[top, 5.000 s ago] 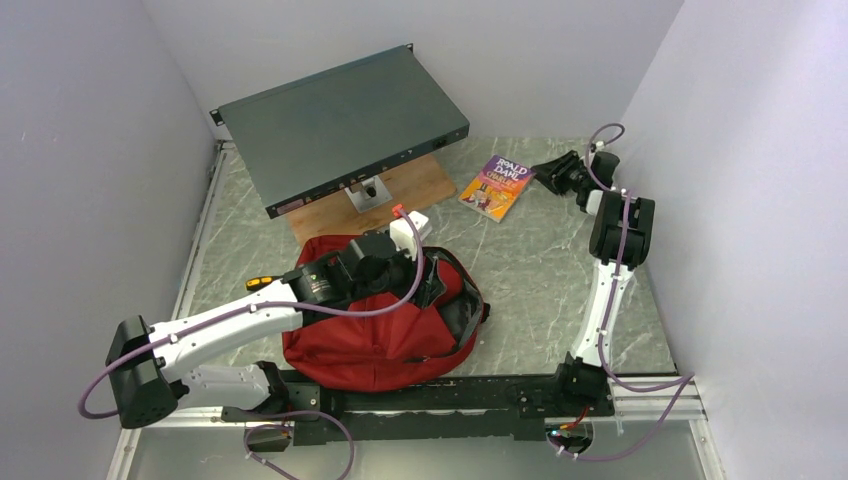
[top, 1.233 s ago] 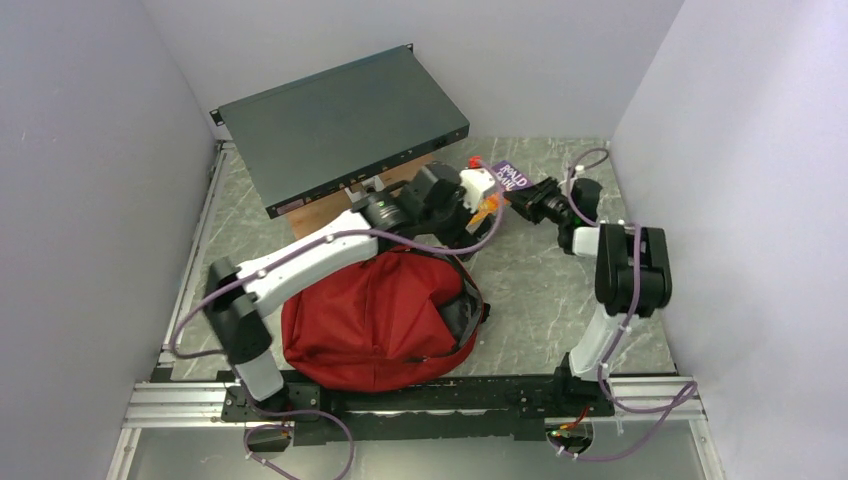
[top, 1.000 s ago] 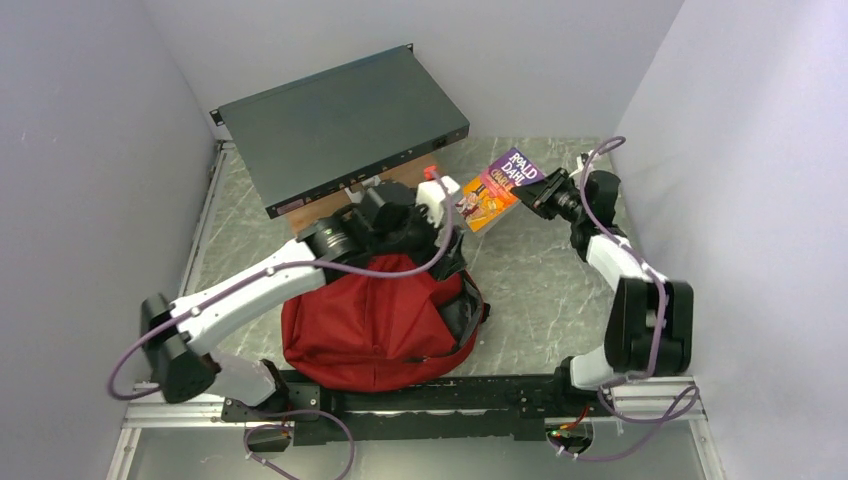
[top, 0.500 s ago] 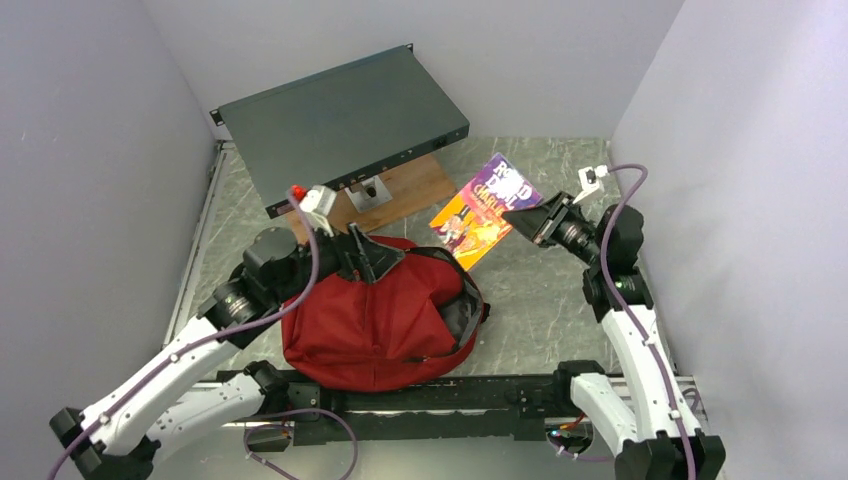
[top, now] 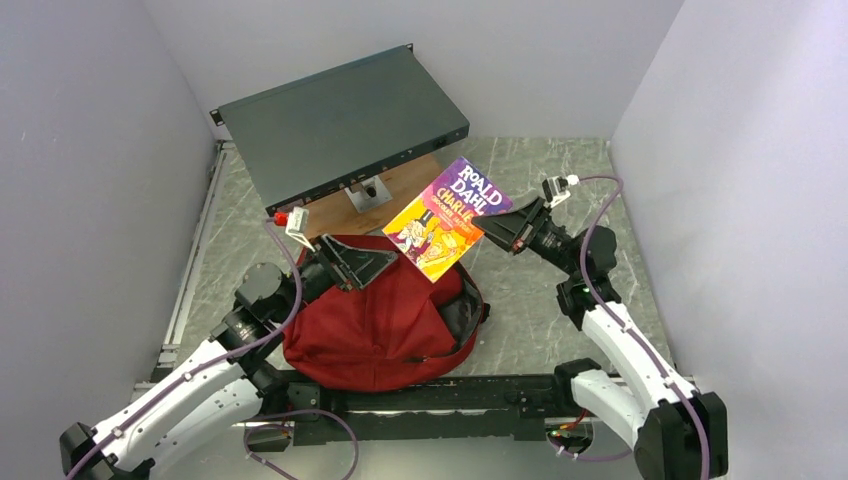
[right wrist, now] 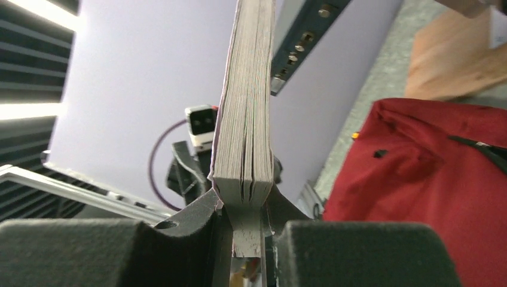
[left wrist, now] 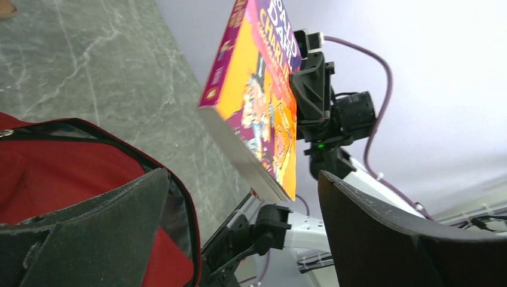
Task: Pack the student bag
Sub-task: Pick up the book from the center of the board.
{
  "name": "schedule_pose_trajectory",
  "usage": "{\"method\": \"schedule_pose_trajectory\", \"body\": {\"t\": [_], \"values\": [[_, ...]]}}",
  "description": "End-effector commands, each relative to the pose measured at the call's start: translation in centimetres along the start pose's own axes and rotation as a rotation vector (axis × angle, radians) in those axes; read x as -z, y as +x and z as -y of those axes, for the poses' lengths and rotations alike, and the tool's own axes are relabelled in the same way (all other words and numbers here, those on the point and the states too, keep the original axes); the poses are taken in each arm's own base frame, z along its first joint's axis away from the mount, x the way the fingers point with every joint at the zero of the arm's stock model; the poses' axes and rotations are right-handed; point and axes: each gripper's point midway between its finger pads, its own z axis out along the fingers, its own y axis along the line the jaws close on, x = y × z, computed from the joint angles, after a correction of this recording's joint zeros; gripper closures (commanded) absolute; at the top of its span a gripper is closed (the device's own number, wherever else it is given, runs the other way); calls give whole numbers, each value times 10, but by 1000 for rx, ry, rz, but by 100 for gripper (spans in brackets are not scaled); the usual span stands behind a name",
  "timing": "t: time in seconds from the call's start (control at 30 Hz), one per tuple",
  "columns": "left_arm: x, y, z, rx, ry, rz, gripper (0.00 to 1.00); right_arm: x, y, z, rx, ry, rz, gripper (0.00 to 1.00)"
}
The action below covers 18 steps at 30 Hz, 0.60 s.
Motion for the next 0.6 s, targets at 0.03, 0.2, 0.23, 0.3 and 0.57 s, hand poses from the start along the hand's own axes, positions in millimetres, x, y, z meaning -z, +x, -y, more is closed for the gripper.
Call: {"method": "schedule_pose_trajectory", "body": {"t": [0.03,0.2,0.23,0.3,0.57], "values": [[5,-24,36,81,187,125,0,-6,-5,-61,-43,-280,39,100],[1,-24,45,93,263,131,0,-20,9,-70,-72,-334,7,100],[0,-23,45,94,266,125,0,-22,11,-71,-73,-338,3,100],[-1,-21,45,99,271,121,3,-26,16,-73,-74,-354,3,100],[-5,-14,41,119,293,99,35,-45,31,-78,-108,-424,16,100]]}}
